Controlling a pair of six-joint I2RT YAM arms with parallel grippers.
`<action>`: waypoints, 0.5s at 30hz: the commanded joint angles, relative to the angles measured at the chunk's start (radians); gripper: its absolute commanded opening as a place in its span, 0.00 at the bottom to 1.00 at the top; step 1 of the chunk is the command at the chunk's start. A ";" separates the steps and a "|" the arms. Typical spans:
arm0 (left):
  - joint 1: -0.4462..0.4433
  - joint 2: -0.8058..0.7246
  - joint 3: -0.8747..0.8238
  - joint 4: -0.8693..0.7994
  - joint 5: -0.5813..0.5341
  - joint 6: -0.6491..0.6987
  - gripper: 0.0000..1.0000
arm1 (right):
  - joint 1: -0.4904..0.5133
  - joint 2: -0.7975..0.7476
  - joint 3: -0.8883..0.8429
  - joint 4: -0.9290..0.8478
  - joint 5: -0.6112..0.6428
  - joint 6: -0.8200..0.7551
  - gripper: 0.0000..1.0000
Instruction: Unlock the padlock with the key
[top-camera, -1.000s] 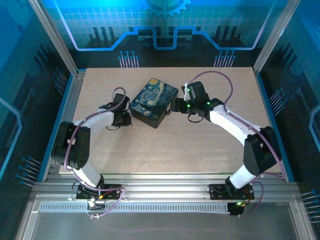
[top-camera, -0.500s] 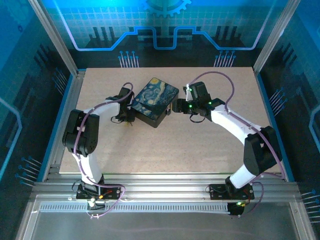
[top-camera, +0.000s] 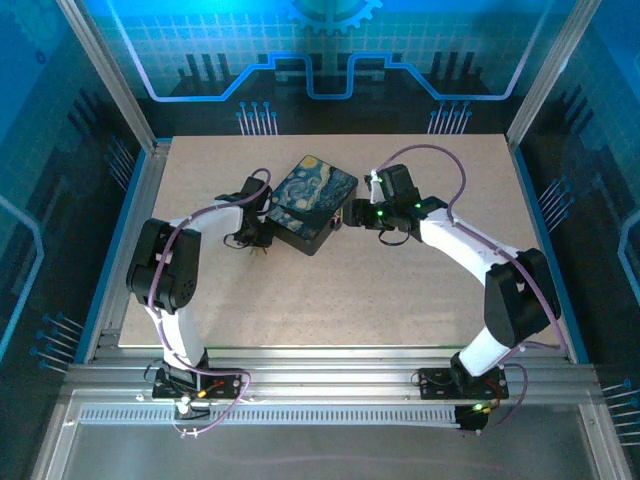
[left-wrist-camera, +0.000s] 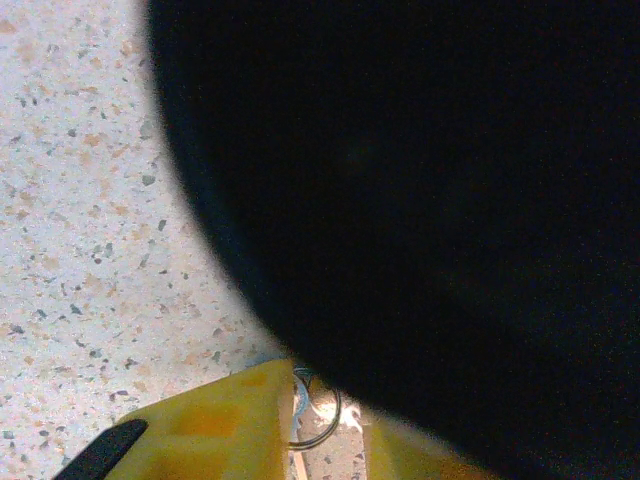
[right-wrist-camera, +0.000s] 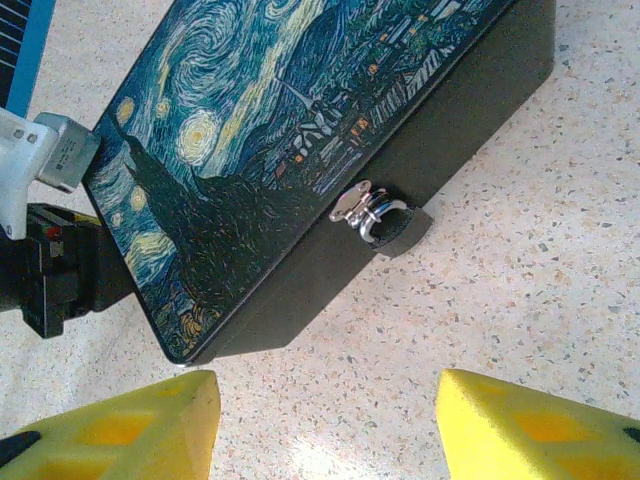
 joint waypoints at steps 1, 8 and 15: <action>-0.006 -0.016 -0.006 -0.044 -0.060 0.024 0.24 | -0.011 0.005 -0.015 0.012 -0.023 -0.005 0.59; -0.015 -0.027 -0.007 -0.066 -0.101 0.044 0.25 | -0.011 0.006 -0.023 0.026 -0.032 0.000 0.60; -0.032 -0.033 -0.007 -0.077 -0.125 0.051 0.31 | -0.011 0.014 -0.029 0.036 -0.041 0.007 0.60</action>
